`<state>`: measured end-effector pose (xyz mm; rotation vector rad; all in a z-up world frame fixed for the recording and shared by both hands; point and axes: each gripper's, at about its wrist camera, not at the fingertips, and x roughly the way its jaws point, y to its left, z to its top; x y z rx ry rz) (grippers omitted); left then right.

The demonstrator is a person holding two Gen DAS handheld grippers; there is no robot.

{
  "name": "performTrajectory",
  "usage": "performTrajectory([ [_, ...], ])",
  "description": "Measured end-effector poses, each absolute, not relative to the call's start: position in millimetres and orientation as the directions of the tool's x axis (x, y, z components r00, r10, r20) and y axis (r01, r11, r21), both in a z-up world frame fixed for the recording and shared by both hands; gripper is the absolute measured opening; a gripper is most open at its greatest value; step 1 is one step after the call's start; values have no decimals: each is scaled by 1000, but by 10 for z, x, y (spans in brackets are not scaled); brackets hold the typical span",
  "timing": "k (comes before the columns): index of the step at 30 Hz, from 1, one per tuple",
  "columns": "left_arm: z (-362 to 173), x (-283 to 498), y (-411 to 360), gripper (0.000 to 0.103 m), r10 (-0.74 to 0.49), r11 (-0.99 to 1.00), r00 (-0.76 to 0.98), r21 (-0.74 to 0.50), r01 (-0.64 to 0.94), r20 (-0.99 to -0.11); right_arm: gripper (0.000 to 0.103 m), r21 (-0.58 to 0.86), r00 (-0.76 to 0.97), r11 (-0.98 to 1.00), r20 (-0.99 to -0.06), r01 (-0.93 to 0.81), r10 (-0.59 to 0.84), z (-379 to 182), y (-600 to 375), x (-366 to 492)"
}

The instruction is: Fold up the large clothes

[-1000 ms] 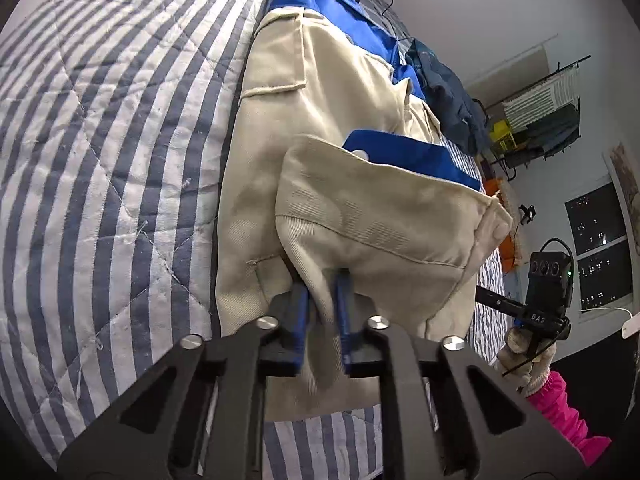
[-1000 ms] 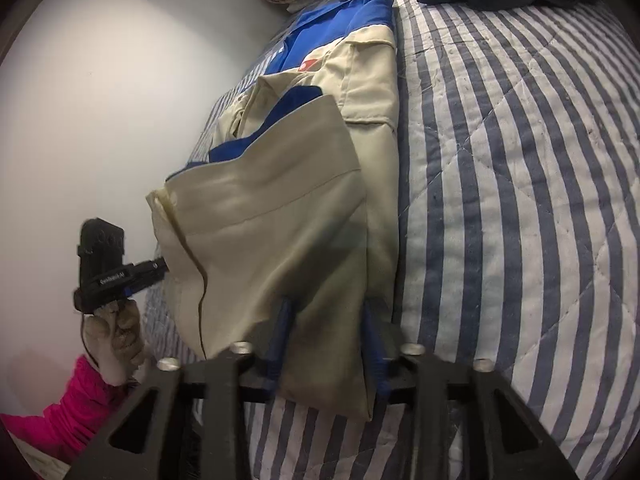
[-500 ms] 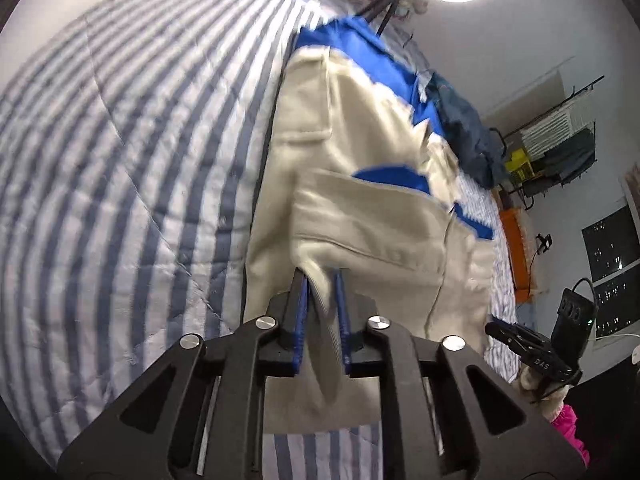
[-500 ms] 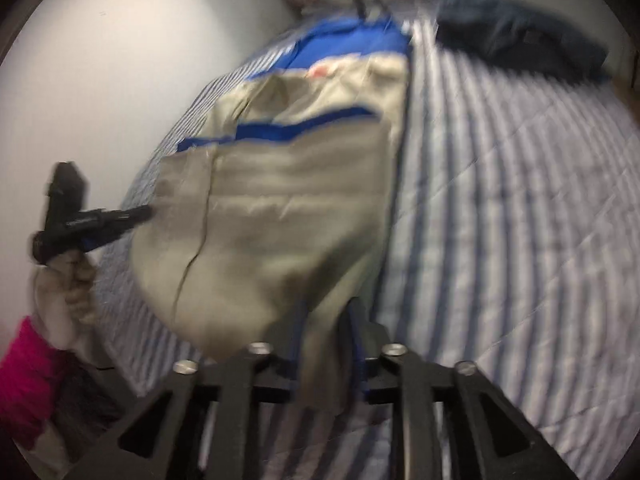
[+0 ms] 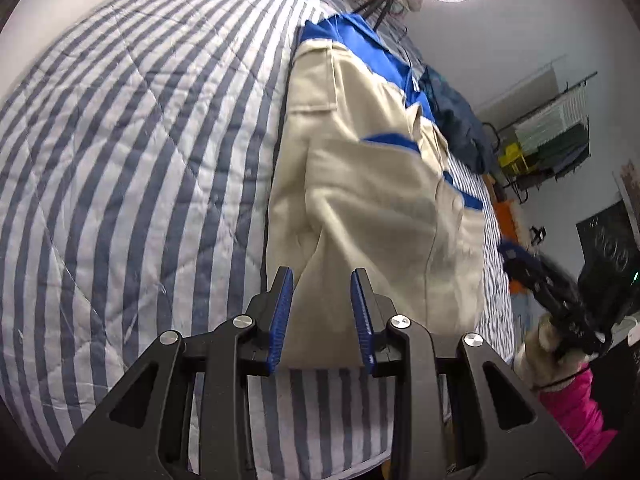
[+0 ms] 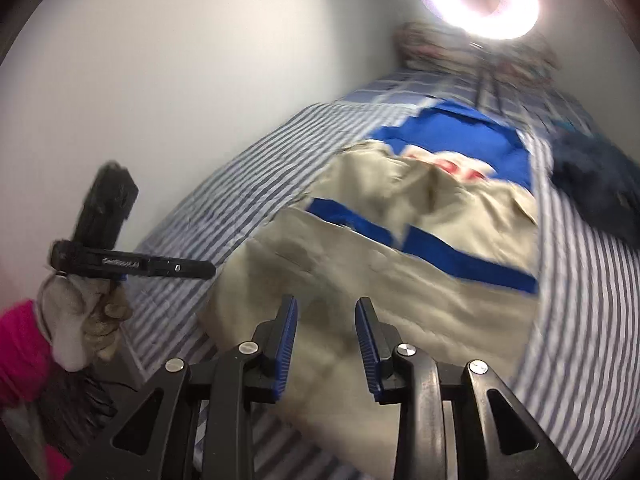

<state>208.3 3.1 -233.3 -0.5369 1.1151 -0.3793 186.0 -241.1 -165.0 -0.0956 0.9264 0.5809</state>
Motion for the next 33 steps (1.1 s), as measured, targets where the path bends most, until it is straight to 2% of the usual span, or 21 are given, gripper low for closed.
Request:
performTrajectory([
  [2, -2399, 2079, 37, 29, -530, 821, 390, -570, 15, -753, 32, 163, 446, 833, -782, -529, 436, -1691, -2248, 2011],
  [4, -2485, 2076, 55, 28, -554, 805, 369, -593, 8, -746, 32, 235, 376, 801, -787, -551, 489, -1754, -2114, 2157],
  [6, -2540, 2037, 41, 14, -581, 788, 344, -615, 12, -737, 31, 243, 341, 784, -799, -571, 496, -1827, -2001, 2232],
  [7, -2548, 1990, 33, 12, -573, 796, 338, -605, 16, -746, 29, 199, 343, 790, -820, -580, 458, -1912, -1905, 2294],
  [8, -2566, 1941, -13, 12, -547, 819, 332, -573, 23, -769, 24, 145, 355, 805, -843, -575, 405, -2026, -1823, 2366],
  [12, -2517, 1806, -91, 12, -490, 858, 361, -512, 38, -794, 23, 111, 328, 837, -886, -536, 328, -2447, -1713, 2606],
  [17, -2175, 1684, -147, 12, -450, 880, 470, -467, 88, -760, 28, 147, 350, 831, -857, -537, 378, -2225, -1871, 2475],
  [21, -1929, 1802, -341, 15, -444, 893, 503, -409, 186, -742, 32, 135, 449, 859, -807, -493, 384, -1921, -2273, 2260],
  [24, -1847, 2020, -502, 17, -425, 905, 500, -362, 223, -754, 32, 114, 499, 900, -799, -421, 335, -1784, -2665, 2207],
  [29, -1895, 2496, -649, 17, -422, 907, 475, -358, 223, -772, 32, 88, 518, 948, -820, -305, 243, -1824, -3161, 2260],
  [33, -2107, 2776, -723, 17, -373, 927, 446, -304, 222, -814, 32, 128, 487, 954, -837, -270, 250, -2010, -3282, 2426],
])
